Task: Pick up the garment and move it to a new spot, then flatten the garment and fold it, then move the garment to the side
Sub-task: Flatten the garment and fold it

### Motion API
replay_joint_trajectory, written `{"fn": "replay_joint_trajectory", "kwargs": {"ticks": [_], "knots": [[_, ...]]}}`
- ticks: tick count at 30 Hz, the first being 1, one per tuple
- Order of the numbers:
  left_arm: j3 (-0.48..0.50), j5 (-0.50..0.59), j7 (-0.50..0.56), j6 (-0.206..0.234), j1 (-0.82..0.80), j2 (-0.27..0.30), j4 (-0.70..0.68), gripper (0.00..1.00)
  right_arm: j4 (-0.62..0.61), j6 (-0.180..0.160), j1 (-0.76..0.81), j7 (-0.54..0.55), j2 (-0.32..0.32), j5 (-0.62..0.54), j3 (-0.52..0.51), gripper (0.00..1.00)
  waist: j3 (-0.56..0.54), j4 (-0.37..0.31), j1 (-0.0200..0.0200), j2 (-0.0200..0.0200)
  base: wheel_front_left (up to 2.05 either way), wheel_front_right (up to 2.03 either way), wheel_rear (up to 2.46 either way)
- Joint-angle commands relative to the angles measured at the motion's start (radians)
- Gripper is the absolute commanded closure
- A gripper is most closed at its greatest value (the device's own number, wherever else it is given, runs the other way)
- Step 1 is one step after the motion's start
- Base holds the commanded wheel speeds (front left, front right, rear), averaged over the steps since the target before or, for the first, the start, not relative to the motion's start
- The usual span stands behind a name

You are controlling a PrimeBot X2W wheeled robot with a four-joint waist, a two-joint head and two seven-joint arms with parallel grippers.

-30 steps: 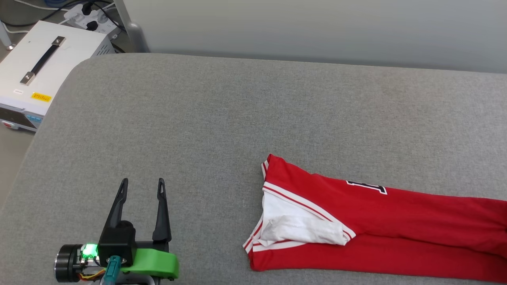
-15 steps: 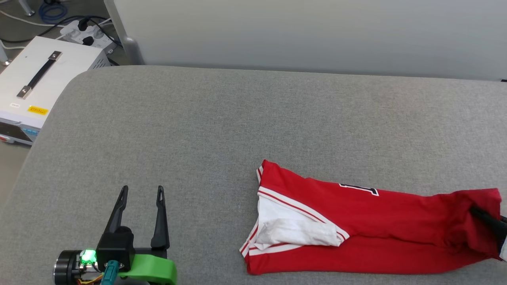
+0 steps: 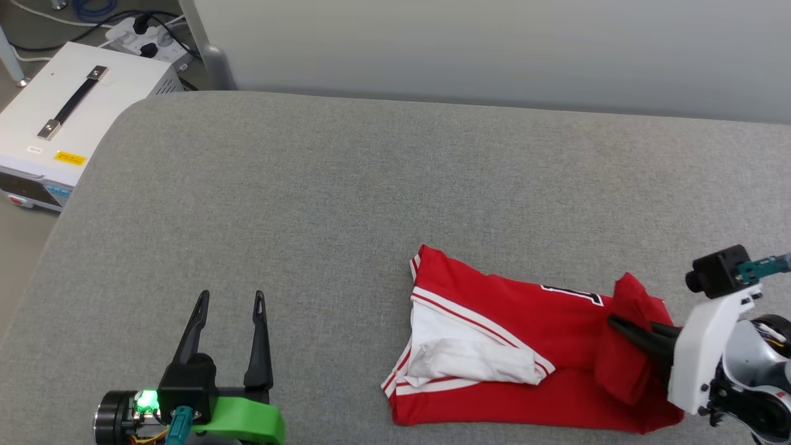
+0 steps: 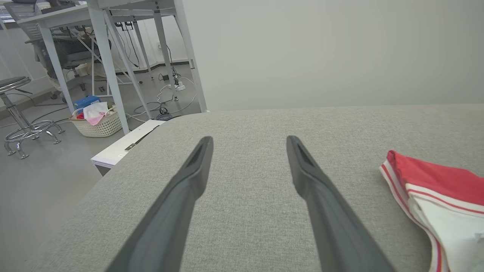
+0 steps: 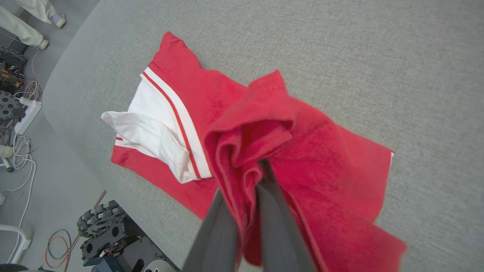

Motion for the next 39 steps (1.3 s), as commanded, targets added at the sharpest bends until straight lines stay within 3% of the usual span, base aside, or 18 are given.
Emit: {"fn": "replay_joint_trajectory", "kwargs": {"ticks": [1, 14, 24, 30, 35, 36, 37, 39], "knots": [[-0.001, 0.005, -0.006, -0.007, -0.010, -0.006, 0.002, 0.00, -0.007, -0.001, -0.037, 0.006, 0.024, -0.021, 0.022, 1.00, 0.008, 0.007, 0.0000, 0.0000, 0.00, 0.00, 0.00], [-0.016, 0.008, -0.006, -0.011, -0.062, -0.021, 0.006, 0.00, 0.119, -0.001, -0.316, -0.021, 0.195, -0.145, 0.287, 1.00, 0.070, 0.039, 0.0000, 0.0000, 0.00, 0.00, 0.00], [-0.021, 0.007, -0.006, -0.012, -0.090, -0.029, 0.007, 0.00, 0.344, -0.001, -0.508, -0.090, 0.324, -0.204, 0.481, 1.00, 0.108, 0.047, 0.0000, 0.0000, 0.00, 0.00, 0.00], [-0.033, 0.005, -0.006, -0.011, -0.102, -0.035, 0.010, 0.00, 0.490, -0.001, -0.538, -0.101, 0.353, -0.240, 0.581, 1.00, 0.117, 0.058, 0.0000, 0.0000, 0.00, 0.00, 0.00], [-0.024, 0.002, -0.006, -0.006, -0.094, -0.037, 0.013, 0.00, 0.515, -0.001, -0.543, -0.173, 0.345, -0.245, 0.628, 1.00, 0.107, 0.048, 0.0000, 0.0000, 0.00, 0.00, 0.00], [-0.021, 0.002, -0.006, -0.006, -0.090, -0.037, 0.013, 0.00, 0.510, -0.001, -0.543, -0.200, 0.340, -0.246, 0.630, 0.44, 0.102, 0.044, 0.0000, 0.0000, 0.00, 0.00, 0.00], [-0.018, 0.002, -0.006, -0.006, -0.087, -0.037, 0.014, 0.00, 0.503, -0.001, -0.544, -0.222, 0.334, -0.250, 0.630, 0.00, 0.096, 0.040, 0.0000, 0.0000, 0.00, 0.00, 0.00], [-0.012, 0.001, -0.006, -0.007, -0.079, -0.037, 0.015, 0.00, 0.482, -0.001, -0.537, -0.274, 0.316, -0.258, 0.622, 0.00, 0.080, 0.030, 0.0000, 0.0000, 0.00, 0.00, 0.00]]}}
